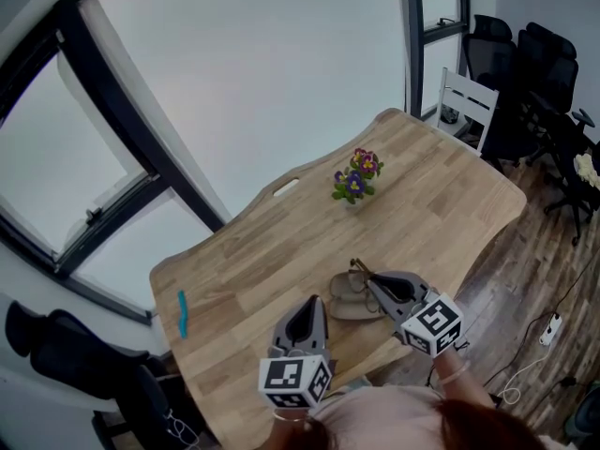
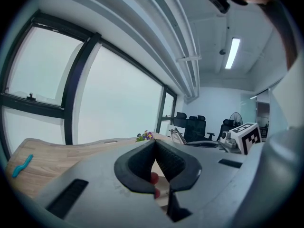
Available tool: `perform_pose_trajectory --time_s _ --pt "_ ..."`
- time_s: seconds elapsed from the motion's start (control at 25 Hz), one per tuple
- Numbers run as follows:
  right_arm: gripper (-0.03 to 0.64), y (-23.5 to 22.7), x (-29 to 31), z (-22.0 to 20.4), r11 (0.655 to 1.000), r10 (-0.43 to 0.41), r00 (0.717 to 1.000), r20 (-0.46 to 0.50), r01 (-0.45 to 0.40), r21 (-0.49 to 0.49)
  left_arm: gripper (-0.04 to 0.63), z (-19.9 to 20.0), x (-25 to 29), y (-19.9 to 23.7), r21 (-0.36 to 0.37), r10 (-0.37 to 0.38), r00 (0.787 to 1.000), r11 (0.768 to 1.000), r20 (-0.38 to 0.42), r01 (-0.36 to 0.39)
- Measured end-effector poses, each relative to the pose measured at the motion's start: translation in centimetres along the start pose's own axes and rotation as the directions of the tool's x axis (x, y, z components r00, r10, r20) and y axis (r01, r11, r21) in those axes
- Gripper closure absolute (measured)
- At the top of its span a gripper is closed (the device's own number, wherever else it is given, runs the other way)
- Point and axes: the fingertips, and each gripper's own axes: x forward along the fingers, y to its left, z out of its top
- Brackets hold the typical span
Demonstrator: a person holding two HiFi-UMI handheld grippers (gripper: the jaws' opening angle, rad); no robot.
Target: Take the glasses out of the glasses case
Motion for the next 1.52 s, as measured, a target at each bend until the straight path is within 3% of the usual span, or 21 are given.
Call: perform_pose_trajectory --time_s 0.72,1.52 --pt "0.604 0.9 -4.5 2.4 0.997 0.009 0.991 0.133 -0.019 0.072 0.595 0.8 -1.8 -3.2 0.02 -0.012 0.999 1.0 0.049 0.011" --pt "0.604 1.4 -9.2 2.7 0.997 -0.008 0.987 0.161 -0.005 0.08 0.595 0.1 -3.7 -7.2 0.01 -0.034 0.998 0.999 0.054 0.034"
